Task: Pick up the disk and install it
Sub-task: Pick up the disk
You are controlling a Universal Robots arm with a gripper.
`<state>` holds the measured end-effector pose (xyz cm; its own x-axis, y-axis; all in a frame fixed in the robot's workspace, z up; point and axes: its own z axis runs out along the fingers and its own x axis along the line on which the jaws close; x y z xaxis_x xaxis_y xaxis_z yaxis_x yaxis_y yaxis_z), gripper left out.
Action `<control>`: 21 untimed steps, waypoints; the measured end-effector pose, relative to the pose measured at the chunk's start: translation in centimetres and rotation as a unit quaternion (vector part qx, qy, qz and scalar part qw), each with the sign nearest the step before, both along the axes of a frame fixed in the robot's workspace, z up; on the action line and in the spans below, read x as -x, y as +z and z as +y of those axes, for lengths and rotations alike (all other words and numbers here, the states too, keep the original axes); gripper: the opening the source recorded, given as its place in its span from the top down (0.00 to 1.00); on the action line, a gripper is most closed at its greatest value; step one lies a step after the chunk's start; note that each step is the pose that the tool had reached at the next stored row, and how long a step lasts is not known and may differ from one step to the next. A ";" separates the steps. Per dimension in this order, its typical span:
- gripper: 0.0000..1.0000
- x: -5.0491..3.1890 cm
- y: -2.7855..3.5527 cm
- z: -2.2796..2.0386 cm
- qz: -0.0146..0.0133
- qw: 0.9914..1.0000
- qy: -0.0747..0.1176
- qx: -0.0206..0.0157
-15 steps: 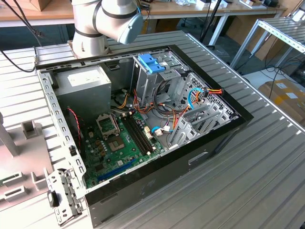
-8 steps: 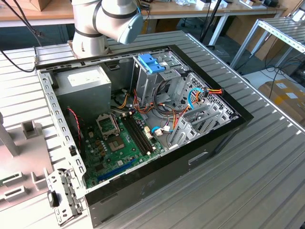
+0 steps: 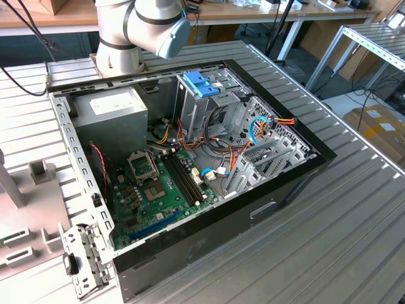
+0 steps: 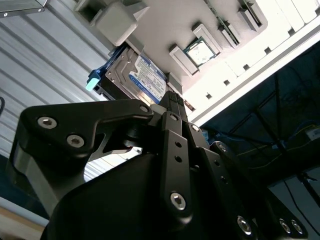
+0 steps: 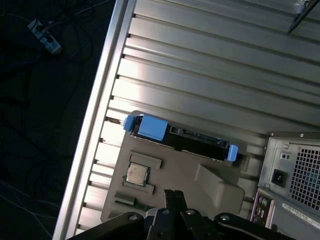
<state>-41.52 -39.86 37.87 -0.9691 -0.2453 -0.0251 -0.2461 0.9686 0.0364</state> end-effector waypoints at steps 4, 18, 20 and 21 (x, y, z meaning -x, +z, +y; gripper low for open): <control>0.89 0.00 0.00 0.00 0.000 1.000 0.013 0.000; 0.89 0.00 0.00 0.00 0.000 0.999 0.049 0.000; 0.89 0.00 0.00 0.00 0.000 0.999 0.054 0.000; 0.89 0.00 0.00 0.00 0.000 0.998 0.056 0.000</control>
